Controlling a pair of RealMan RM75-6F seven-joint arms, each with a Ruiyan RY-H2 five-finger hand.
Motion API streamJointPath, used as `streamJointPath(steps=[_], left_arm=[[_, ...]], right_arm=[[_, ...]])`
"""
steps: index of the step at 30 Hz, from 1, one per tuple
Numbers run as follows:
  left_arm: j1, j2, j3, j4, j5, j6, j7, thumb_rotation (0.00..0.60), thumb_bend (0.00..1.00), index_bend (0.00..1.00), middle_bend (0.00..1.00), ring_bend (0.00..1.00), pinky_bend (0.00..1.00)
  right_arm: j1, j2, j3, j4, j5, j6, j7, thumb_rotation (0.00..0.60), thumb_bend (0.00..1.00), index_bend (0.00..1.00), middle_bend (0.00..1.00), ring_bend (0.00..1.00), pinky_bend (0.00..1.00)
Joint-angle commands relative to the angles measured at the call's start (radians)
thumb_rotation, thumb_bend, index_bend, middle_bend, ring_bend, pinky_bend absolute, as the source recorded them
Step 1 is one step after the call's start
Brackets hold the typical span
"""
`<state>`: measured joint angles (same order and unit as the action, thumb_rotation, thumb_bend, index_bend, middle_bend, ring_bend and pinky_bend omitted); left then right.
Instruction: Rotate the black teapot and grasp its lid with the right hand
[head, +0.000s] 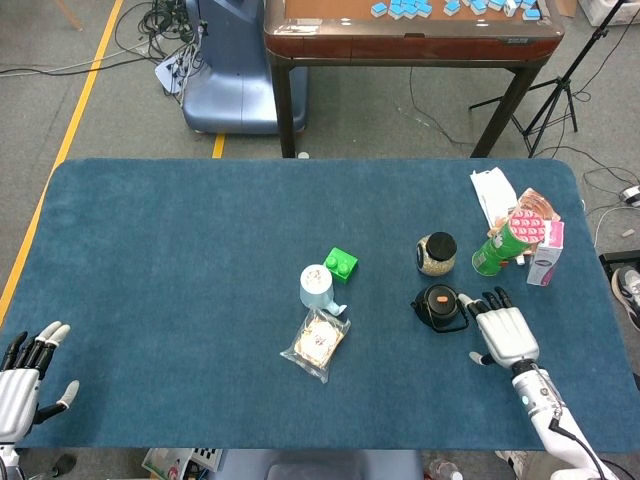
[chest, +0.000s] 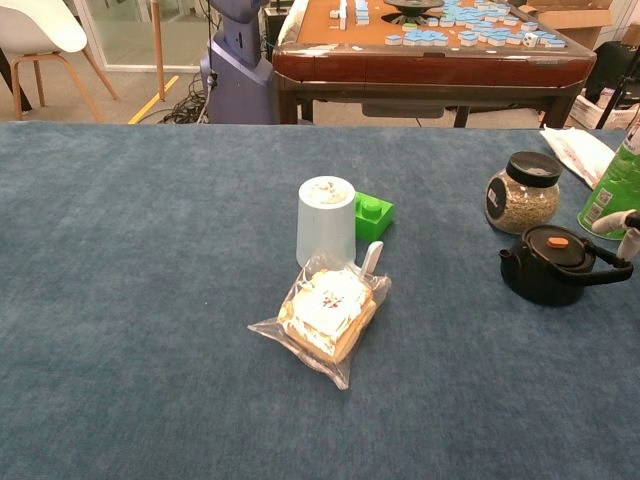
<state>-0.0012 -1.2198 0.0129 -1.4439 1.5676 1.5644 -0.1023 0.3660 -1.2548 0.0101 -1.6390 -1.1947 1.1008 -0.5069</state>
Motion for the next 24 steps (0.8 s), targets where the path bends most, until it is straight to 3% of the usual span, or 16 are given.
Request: streamJointPath(steps=[1,14,24], left_arm=[[-0.001,-0.001,0.001,0.0,0.003,0.0,0.001,0.6,0.29,0.11,0.08,0.1,0.01],[0.004,0.005,-0.002,-0.004,0.0,0.008,0.0,0.6,0.29,0.11,0.08,0.1,0.01],[0.007,0.005,-0.002,0.0,-0.003,0.011,-0.004,0.6,0.29,0.11,0.08,0.1,0.01]], right_arm=[[0.007,-0.006,0.008,0.013,0.008,-0.007,-0.003,0.593,0.0,0.12,0.28,0.13,0.04],[0.078,-0.079,0.04,0.069,0.071,-0.075,-0.057,0.592,0.0,0.12,0.25,0.1,0.04],[0.106,-0.106,0.045,0.053,0.058,-0.07,-0.071,0.593,0.0,0.11,0.24,0.09,0.04]])
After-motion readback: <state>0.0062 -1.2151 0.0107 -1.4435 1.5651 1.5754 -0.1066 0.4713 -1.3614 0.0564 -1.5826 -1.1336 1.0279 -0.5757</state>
